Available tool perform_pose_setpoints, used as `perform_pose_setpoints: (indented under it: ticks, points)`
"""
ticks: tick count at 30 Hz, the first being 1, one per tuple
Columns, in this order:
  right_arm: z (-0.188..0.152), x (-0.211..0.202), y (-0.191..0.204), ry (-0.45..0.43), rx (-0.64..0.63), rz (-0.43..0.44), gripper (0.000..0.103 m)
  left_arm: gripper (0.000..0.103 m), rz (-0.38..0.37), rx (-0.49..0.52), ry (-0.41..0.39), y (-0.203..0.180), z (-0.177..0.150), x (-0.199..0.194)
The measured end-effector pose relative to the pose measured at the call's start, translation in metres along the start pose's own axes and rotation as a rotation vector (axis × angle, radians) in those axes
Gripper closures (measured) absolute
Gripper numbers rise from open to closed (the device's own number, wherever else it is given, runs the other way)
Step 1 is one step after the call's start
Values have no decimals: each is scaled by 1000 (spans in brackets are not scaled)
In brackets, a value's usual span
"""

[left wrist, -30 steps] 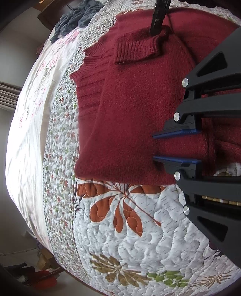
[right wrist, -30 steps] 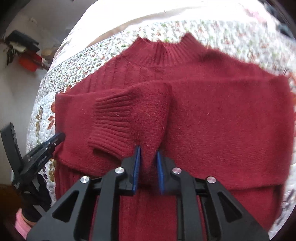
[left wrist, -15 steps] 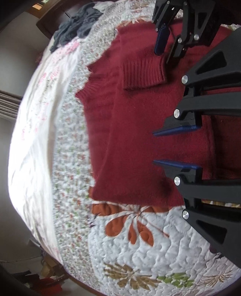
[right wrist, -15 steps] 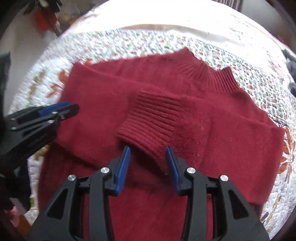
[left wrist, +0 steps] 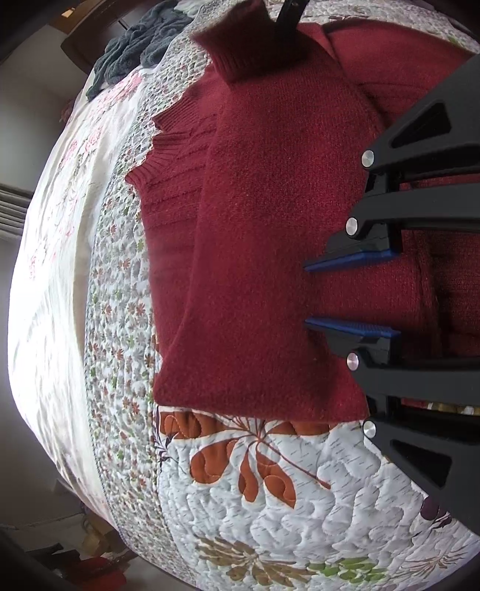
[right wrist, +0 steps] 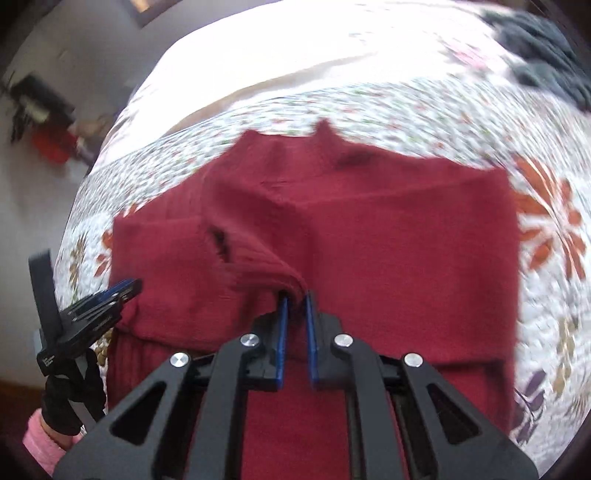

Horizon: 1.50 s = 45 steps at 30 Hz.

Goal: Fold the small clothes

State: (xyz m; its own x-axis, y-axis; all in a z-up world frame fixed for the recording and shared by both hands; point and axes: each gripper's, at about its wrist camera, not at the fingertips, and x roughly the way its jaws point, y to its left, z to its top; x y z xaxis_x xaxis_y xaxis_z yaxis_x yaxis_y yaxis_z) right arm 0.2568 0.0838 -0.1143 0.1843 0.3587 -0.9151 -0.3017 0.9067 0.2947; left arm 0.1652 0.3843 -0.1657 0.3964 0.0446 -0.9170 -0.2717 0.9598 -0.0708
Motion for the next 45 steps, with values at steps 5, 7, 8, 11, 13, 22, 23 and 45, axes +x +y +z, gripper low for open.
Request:
perform_pose_setpoints:
  ticks: [5, 7, 8, 11, 13, 22, 23, 45]
  points:
    - [-15, 6, -49, 40, 91, -10, 89, 77, 9, 11, -4, -1, 0, 1]
    - [-22, 4, -62, 42, 109, -2, 89, 77, 8, 18, -5, -1, 1, 1]
    - [-23, 2, -69, 41, 128, 19, 89, 77, 6, 18, -4, 0, 1, 0]
    - [-23, -6, -87, 16, 198, 80, 81, 77, 8, 7, -22, 0, 3, -13]
    - [-16, -9, -95, -3, 226, 98, 77, 76, -4, 18, -61, -2, 5, -26]
    - [4, 29, -89, 67, 241, 118, 76, 72, -10, 46, -44, -11, 11, -19]
    - [5, 33, -88, 73, 237, 108, 77, 72, -9, 41, -33, -11, 9, -16]
    - [-9, 14, -79, 51, 111, 0, 94, 69, 29, 89, -12, -13, -1, -14]
